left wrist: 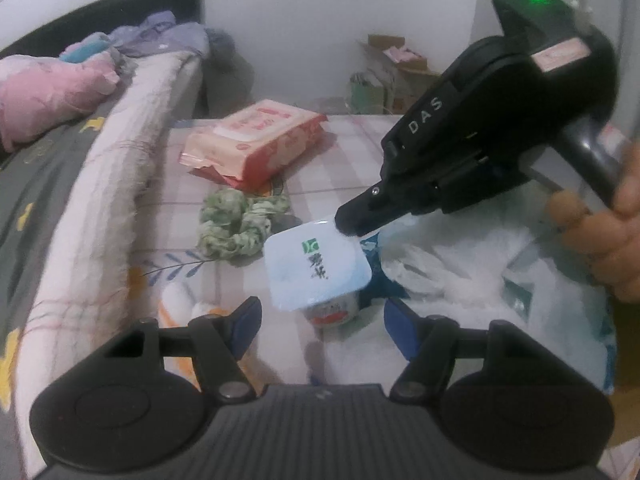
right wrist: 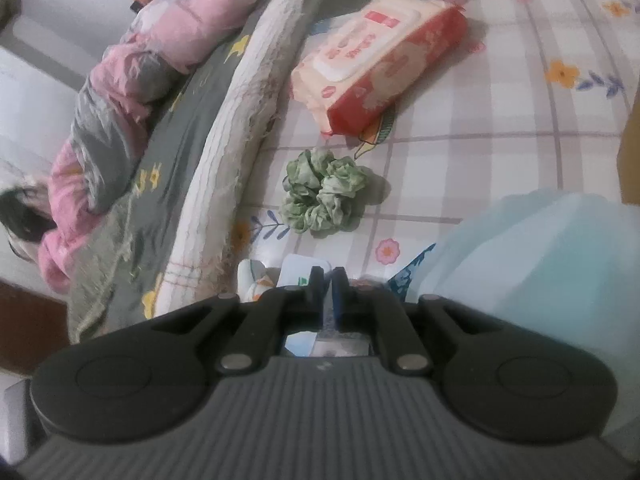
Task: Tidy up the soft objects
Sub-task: 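Close the right gripper on the white yogurt cup and lift it, then carry the yogurt cup into the box and open the right gripper, then move the right gripper to the orange-striped cloth bundle and grasp it, then carry the striped cloth bundle into the box and open the right gripper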
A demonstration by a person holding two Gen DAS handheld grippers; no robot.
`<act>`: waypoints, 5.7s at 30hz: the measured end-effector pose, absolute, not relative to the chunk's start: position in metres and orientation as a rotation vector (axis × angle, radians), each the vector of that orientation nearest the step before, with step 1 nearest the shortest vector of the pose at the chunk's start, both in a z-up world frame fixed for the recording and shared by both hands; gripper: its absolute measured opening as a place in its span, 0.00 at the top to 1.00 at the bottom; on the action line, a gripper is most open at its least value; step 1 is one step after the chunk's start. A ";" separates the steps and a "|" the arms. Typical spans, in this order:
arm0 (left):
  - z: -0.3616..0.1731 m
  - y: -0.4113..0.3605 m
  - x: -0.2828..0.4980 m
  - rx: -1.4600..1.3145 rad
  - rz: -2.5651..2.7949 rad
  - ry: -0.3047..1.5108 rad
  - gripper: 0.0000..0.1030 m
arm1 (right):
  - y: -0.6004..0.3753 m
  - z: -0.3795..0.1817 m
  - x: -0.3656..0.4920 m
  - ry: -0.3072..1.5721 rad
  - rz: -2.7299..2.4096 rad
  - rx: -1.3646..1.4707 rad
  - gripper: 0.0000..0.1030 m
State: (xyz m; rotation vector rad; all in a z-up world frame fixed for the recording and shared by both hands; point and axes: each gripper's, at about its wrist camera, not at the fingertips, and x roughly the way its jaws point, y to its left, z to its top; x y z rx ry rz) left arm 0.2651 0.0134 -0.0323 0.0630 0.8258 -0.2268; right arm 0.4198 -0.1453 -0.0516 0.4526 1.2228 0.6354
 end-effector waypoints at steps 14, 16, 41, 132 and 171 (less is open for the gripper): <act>-0.047 0.009 0.298 -0.028 -0.154 0.881 0.38 | -0.142 -0.067 0.427 1.252 0.649 0.538 0.92; -0.044 0.010 0.297 -0.043 -0.146 0.884 0.38 | -0.142 -0.066 0.427 1.258 0.658 0.568 0.88; 0.087 -0.129 0.185 0.012 -0.448 0.747 0.38 | -0.326 0.063 0.272 0.962 0.673 0.764 0.85; -0.053 0.049 0.200 -0.116 0.106 0.819 0.53 | -0.068 -0.021 0.352 1.299 0.757 0.314 0.48; -0.034 0.052 0.194 -0.104 0.047 0.794 0.71 | -0.023 -0.080 0.366 1.404 0.711 0.320 0.66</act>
